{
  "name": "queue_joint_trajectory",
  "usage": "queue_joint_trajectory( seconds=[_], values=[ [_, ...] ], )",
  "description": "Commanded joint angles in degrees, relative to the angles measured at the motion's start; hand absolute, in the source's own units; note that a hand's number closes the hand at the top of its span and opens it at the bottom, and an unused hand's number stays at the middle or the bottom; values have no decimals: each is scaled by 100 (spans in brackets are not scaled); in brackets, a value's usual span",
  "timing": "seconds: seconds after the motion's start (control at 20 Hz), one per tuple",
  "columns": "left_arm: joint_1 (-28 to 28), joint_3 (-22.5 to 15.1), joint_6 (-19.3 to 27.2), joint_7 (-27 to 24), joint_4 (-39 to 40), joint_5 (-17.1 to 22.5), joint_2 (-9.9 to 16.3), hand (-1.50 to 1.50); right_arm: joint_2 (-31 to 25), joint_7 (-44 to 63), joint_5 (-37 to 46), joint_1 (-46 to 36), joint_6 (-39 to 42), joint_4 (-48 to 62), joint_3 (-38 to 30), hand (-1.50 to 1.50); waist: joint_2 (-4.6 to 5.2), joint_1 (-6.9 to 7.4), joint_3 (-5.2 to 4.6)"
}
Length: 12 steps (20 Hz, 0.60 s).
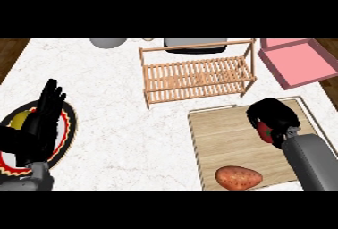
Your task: Pick the tomato from the tray and place it in the tiered shelf
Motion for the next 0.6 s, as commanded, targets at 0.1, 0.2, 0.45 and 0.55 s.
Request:
queue_joint_trajectory(
  seconds=[0.1, 0.2, 0.45, 0.55],
  values=[
    [106, 52, 17, -74, 41, 29, -33, 0, 1899, 1904, -65, 551, 66, -597, 53, 150, 83, -54, 219],
    [86, 93, -23, -23, -57, 74, 27, 0, 2007, 2166, -260, 700, 136, -916, 107, 150, 78, -8, 235],
    [65, 10, 7, 3, 4, 70, -85, 0, 2031, 3001, -780, 739, 171, -2121, 633, 150, 73, 35, 237],
    [145, 43, -22, -68, 42, 22, -11, 0, 2041, 3278, -1410, 810, -121, -2612, 553, 150, 67, 38, 250]
  ],
)
